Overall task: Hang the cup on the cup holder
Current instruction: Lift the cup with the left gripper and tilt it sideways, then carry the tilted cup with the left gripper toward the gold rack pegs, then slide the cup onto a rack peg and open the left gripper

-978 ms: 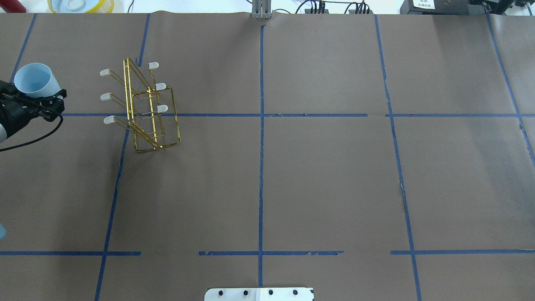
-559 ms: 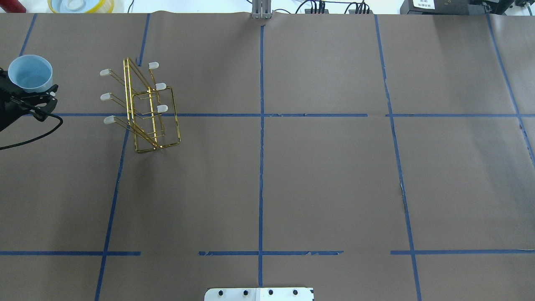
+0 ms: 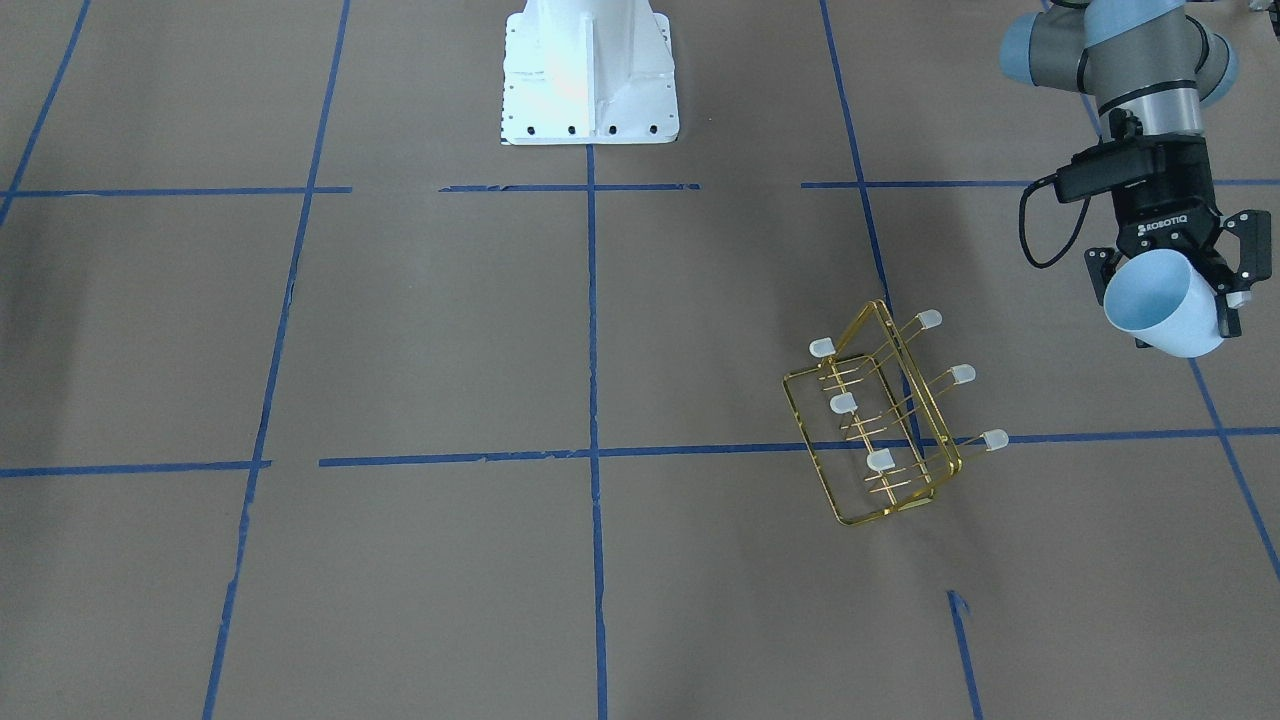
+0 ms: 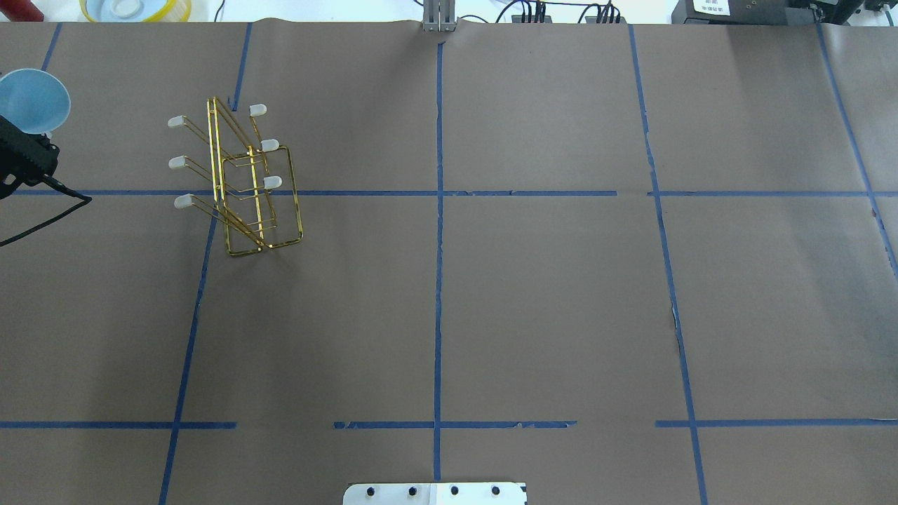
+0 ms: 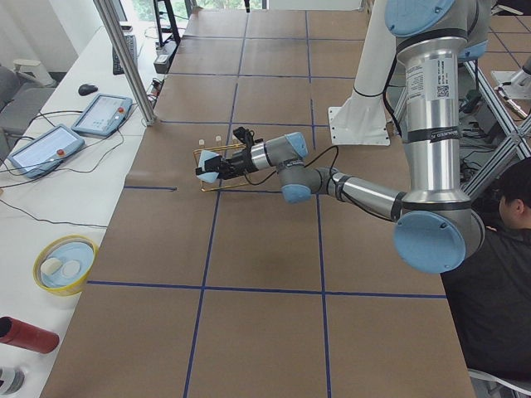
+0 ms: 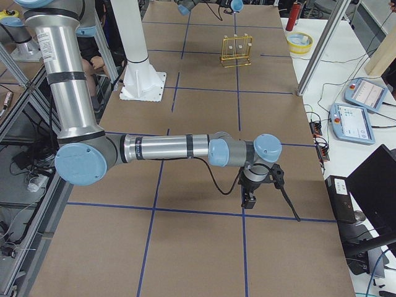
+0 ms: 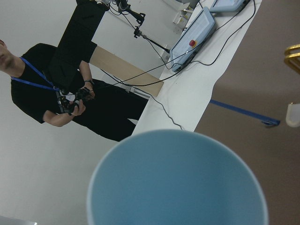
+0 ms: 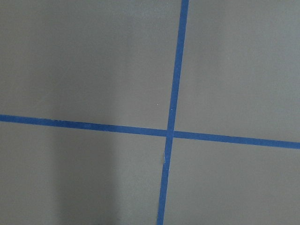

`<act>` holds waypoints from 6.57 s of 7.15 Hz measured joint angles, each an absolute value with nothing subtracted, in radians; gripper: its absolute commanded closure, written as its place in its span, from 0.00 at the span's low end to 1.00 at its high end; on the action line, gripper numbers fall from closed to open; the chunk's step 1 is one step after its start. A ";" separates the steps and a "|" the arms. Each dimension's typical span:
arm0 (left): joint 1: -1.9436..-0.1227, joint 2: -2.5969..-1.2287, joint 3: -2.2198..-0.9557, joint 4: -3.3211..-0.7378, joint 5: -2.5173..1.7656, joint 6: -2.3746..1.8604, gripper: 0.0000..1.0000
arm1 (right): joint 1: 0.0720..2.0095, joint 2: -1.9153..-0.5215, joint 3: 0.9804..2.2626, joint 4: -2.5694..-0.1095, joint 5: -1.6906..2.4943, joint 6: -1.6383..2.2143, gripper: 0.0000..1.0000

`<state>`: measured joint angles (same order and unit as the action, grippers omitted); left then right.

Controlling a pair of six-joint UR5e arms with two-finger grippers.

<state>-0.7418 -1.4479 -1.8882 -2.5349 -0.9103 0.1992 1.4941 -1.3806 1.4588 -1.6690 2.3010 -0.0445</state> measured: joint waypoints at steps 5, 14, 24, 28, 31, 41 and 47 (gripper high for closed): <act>-0.523 -1.431 -1.919 -2.399 -0.349 0.585 1.00 | 1.494 -1.381 1.459 -1.669 2.301 -0.044 0.00; -0.306 -1.450 -1.819 -2.393 0.052 0.794 1.00 | 1.494 -1.381 1.459 -1.669 2.301 -0.044 0.00; -0.288 -1.545 -1.709 -2.337 0.044 0.921 1.00 | 1.494 -1.381 1.460 -1.669 2.301 -0.044 0.00; -0.291 -1.613 -1.642 -2.319 0.025 0.922 1.00 | 1.494 -1.381 1.460 -1.669 2.301 -0.044 0.00; -0.295 -1.635 -1.621 -2.318 -0.021 0.922 1.00 | 1.494 -1.381 1.460 -1.669 2.301 -0.044 0.00; -0.297 -1.726 -1.533 -2.299 -0.024 0.912 0.00 | 1.494 -1.380 1.459 -1.669 2.301 -0.044 0.00; -0.318 -1.625 -1.642 -2.311 -0.027 0.747 0.00 | 1.493 -1.381 1.459 -1.669 2.301 -0.043 0.00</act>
